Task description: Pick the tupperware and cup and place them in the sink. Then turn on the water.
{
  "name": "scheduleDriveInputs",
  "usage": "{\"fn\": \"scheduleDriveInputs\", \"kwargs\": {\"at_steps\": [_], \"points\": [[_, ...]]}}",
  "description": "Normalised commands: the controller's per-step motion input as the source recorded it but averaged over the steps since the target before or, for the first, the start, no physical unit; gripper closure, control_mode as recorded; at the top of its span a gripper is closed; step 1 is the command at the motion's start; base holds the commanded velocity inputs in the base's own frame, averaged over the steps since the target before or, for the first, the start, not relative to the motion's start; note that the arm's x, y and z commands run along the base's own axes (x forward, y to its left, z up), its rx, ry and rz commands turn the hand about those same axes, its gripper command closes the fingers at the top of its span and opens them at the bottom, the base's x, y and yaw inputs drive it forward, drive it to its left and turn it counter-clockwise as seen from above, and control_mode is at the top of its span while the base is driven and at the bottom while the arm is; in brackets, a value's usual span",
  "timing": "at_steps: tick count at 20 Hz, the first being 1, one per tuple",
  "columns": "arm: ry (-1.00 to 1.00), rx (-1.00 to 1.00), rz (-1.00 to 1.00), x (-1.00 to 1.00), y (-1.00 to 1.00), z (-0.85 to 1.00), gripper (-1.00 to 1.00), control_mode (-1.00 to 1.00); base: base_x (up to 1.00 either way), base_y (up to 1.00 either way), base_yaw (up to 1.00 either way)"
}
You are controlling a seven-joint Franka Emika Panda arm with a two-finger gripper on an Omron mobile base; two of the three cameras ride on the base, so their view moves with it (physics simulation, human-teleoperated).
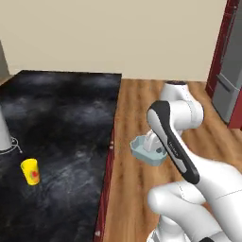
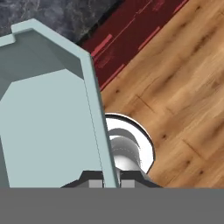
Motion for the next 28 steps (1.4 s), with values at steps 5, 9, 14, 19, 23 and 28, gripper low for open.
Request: {"fn": "scheduleDriveInputs", "kwargs": {"at_steps": [5, 9, 14, 19, 23, 28], "points": [[0.00, 0.00, 0.00, 0.00, 0.00, 0.00, 1.00, 1.00, 0.00, 0.00, -1.00], [0.00, 0.00, 0.00, 0.00, 0.00, 0.00, 1.00, 1.00, 0.00, 0.00, -1.00], [0.00, 0.00, 0.00, 0.00, 0.00, 0.00, 1.00, 1.00, 0.00, 0.00, -1.00], [0.00, 0.00, 0.00, 0.00, 0.00, 0.00, 1.00, 1.00, 0.00, 0.03, -0.90], [0.00, 0.00, 0.00, 0.00, 0.00, 0.00, 1.00, 1.00, 0.00, 0.11, -0.74], [0.00, 0.00, 0.00, 0.00, 0.00, 0.00, 1.00, 1.00, 0.03, 0.07, -0.67]]}}
